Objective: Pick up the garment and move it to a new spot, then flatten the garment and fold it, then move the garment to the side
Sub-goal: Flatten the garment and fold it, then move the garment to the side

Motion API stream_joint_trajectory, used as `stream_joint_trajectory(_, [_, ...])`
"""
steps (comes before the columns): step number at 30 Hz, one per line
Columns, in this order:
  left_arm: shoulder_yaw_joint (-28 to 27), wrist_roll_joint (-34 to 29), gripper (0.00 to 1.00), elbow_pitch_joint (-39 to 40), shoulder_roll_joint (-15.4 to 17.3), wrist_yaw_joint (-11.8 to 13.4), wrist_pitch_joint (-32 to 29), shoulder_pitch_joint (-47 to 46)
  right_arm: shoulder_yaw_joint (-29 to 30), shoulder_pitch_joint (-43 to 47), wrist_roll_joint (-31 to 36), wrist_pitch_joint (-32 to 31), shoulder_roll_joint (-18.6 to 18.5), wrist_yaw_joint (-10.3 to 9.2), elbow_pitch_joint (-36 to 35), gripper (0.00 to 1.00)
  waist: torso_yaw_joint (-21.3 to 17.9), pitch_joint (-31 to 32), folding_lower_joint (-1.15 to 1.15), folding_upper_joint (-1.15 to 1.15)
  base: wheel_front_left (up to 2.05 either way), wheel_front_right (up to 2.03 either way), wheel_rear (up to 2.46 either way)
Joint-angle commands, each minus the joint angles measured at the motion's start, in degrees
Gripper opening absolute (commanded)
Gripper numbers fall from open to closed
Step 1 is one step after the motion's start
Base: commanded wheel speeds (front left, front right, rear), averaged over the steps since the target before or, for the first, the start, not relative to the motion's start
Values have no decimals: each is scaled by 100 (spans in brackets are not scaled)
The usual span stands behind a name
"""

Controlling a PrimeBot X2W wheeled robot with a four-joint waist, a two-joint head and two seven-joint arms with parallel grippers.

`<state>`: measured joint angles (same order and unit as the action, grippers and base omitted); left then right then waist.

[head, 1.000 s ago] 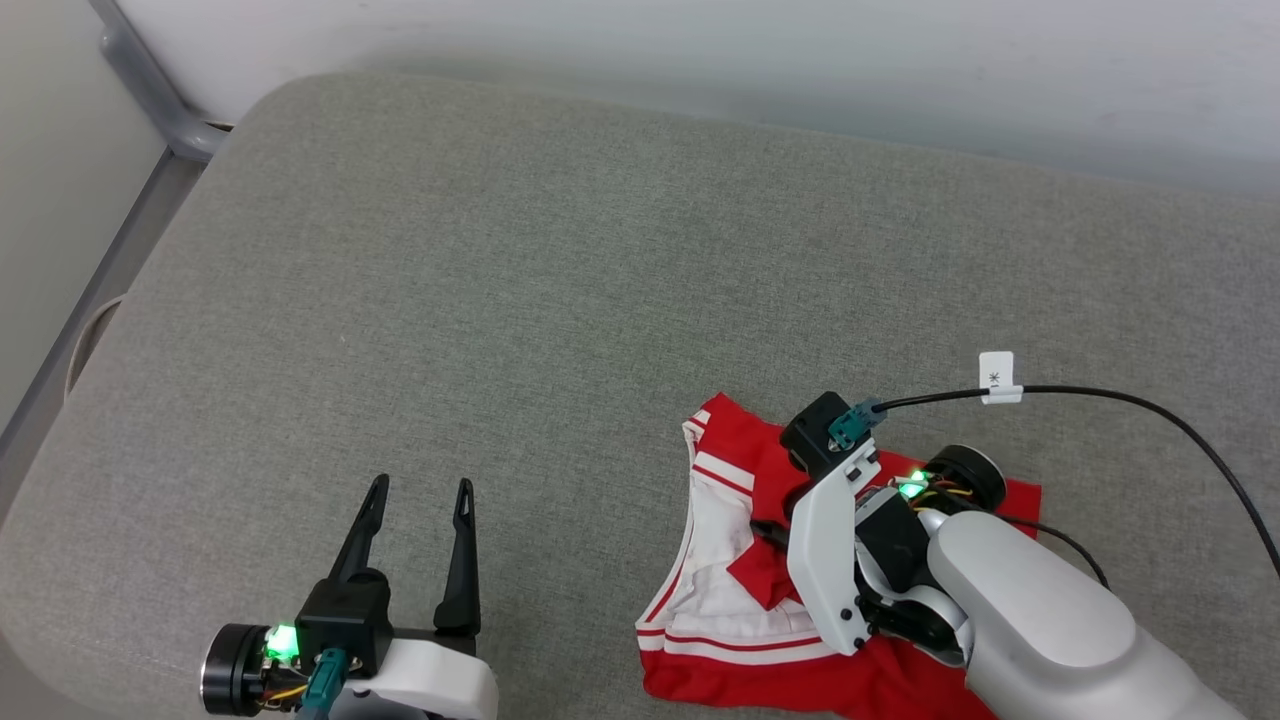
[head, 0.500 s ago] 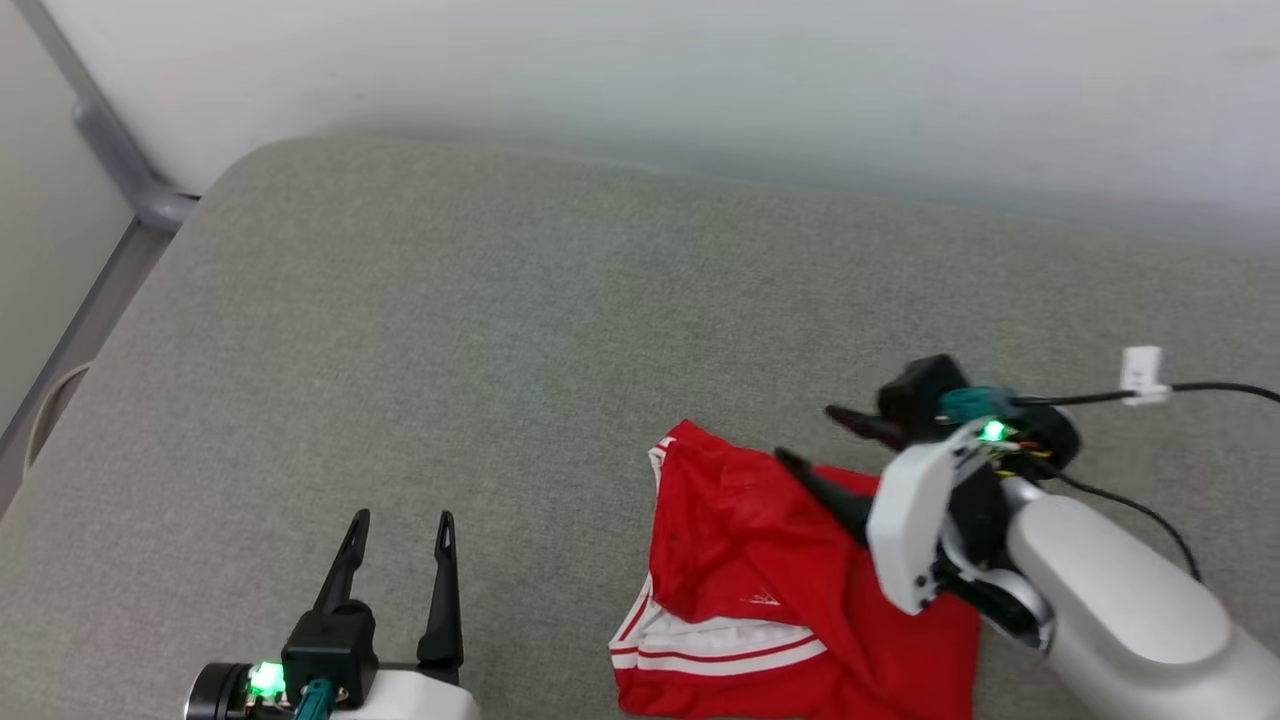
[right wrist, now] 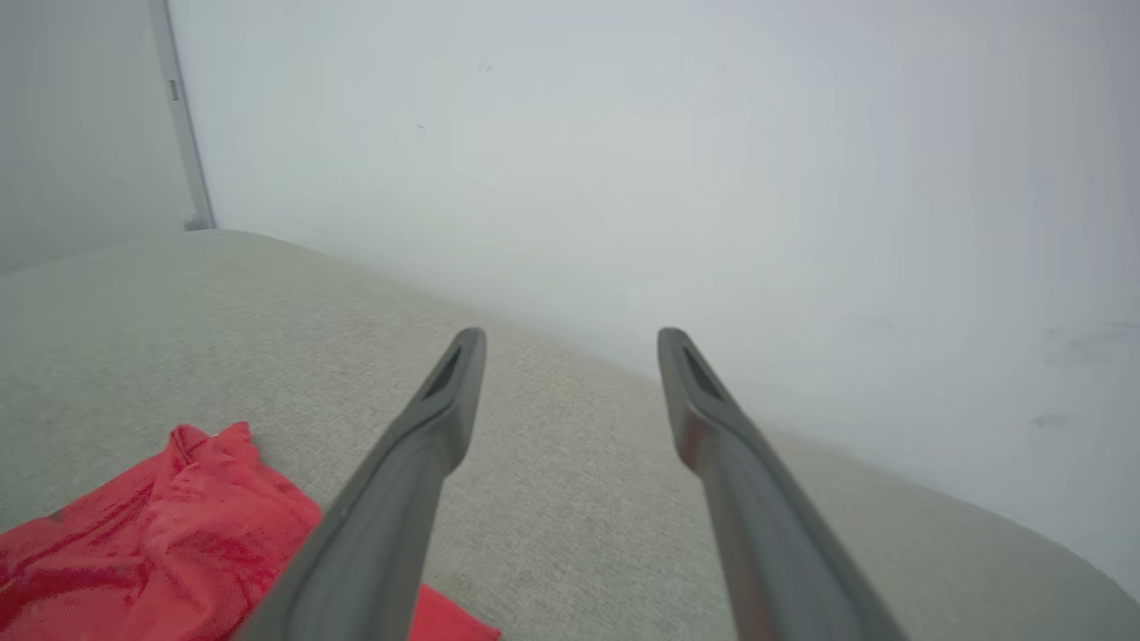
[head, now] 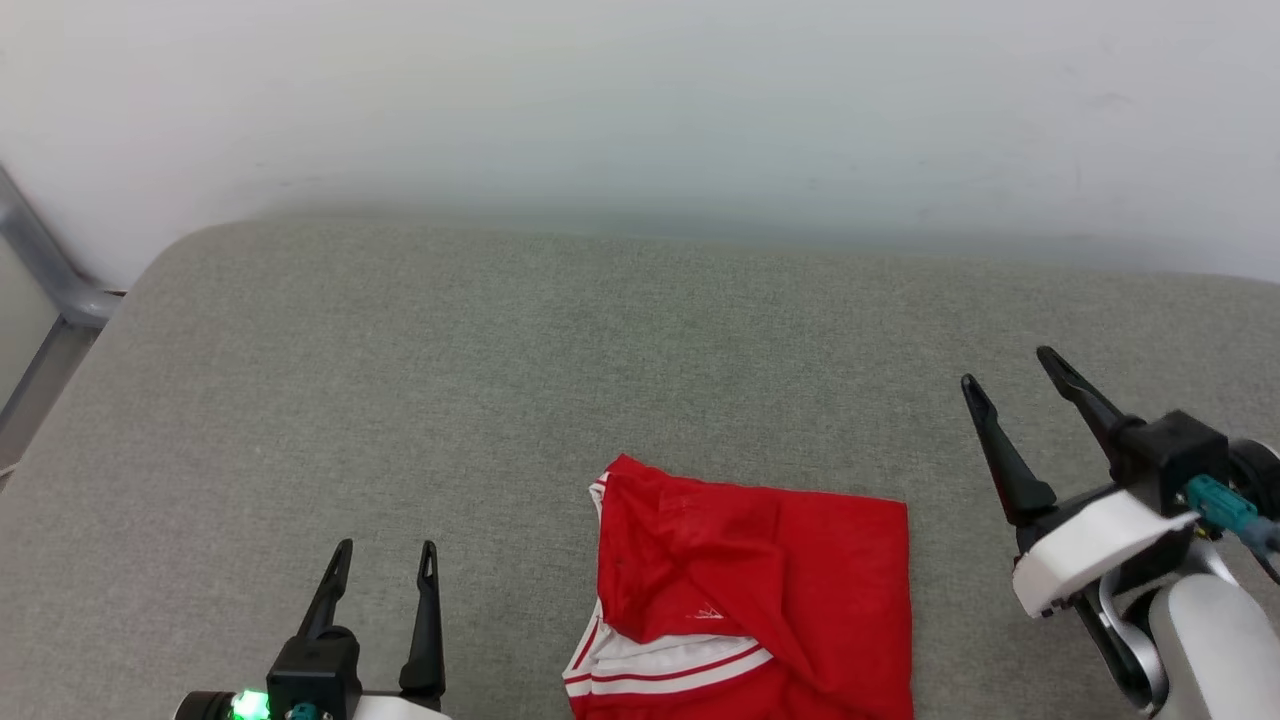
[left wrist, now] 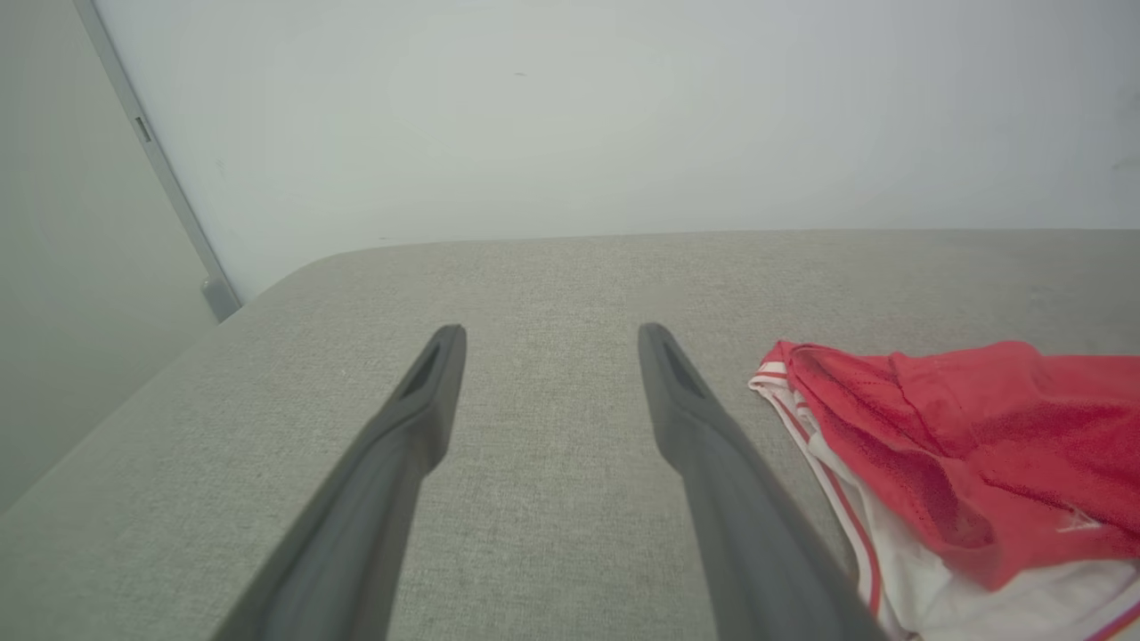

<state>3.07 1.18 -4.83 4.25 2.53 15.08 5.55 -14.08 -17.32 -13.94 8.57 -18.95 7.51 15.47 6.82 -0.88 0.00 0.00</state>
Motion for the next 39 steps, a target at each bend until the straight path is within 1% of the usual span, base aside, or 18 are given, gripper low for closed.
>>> stream_joint_trajectory(1, [1,-36,100,9,1,6,11,99,645,530,425,268,422,-6,-316,100,-116,121,0,0,0,0,0])
stream_joint_trajectory(6, [-42,-13,100,14,12,20,12,123,1398,1245,870,508,1034,-6,-891,100,-211,187,0,0,0,0,0])
stream_joint_trajectory(8, [-51,-18,100,39,12,46,12,156,1519,1503,972,553,1223,-5,-1087,100,-255,217,0,0,0,0,0])
stream_joint_trajectory(13, [-96,24,100,50,61,14,11,235,1563,2003,1017,616,1483,-6,-1372,100,-351,275,0,0,0,0,0])
stream_joint_trajectory(22, [-56,-17,100,116,87,4,11,356,1718,2579,973,648,1612,-6,-1580,100,-374,345,0,0,0,0,0])
stream_joint_trajectory(30, [-48,10,100,57,125,-49,12,339,1676,2726,886,656,1618,-5,-1522,100,-372,355,0,0,0,0,0])
stream_joint_trajectory(34, [-48,14,100,37,128,-45,12,298,1669,2567,981,659,1618,-6,-1521,100,-360,346,0,0,0,0,0])
stream_joint_trajectory(38, [-39,19,100,33,115,-33,12,257,1718,2099,1064,573,1610,-5,-1598,100,-357,314,0,0,0,0,0])
stream_joint_trajectory(39, [-28,16,100,29,111,-39,12,242,1710,1961,1045,514,1562,-5,-1609,100,-352,305,0,0,0,0,0])
